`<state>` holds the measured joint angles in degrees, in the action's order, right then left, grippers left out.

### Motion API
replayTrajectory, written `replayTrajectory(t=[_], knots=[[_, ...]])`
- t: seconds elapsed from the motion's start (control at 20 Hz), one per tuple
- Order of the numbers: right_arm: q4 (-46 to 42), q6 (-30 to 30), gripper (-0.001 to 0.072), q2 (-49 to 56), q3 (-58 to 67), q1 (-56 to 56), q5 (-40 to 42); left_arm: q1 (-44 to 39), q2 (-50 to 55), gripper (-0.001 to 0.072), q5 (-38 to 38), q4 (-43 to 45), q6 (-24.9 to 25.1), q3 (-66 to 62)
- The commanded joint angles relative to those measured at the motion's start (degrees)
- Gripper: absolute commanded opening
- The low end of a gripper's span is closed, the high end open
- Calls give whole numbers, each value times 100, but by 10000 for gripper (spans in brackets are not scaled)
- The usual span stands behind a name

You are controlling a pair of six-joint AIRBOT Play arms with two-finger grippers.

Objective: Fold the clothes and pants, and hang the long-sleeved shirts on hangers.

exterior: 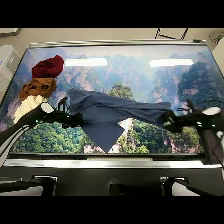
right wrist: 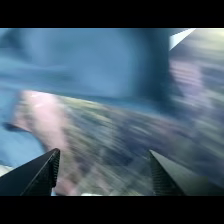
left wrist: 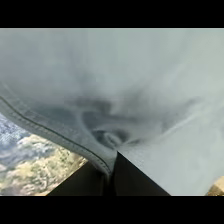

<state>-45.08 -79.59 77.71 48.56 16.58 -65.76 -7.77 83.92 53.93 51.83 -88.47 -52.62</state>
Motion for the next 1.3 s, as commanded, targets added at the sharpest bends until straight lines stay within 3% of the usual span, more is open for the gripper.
replayTrajectory(t=[0.0,0.2,0.25,0.5,0.6,0.7,0.8,0.85,0.95,1.05,1.25], knots=[[1414,151,652,551,2,-1397,1016,173,-308,30,66,-20,107,2],[2518,553,650,1517,398,-2468,1174,186,-662,30,63,-20,153,2],[2538,514,615,1670,549,-2667,1204,186,-719,30,63,-20,173,2],[2614,44,605,1888,1139,-3171,1587,186,-955,30,63,-24,289,2],[2540,-262,523,1888,1161,-3220,1757,186,-1073,30,59,-24,365,2],[2205,-658,381,1888,1161,-3220,1816,186,-1180,30,37,-24,369,2],[1967,-925,124,1888,1161,-3220,1779,186,-1261,30,0,-24,369,2],[1923,-951,35,1888,1161,-3220,1753,186,-1287,30,-9,-24,369,2],[1923,-815,33,1871,1163,-3215,1665,186,-1353,30,-26,-24,483,2],[1818,-313,32,1751,1327,-3121,1368,188,-1502,30,-48,-24,632,-87],[1344,260,33,938,2826,-2498,483,186,-2015,30,-50,-223,1209,-1526]])
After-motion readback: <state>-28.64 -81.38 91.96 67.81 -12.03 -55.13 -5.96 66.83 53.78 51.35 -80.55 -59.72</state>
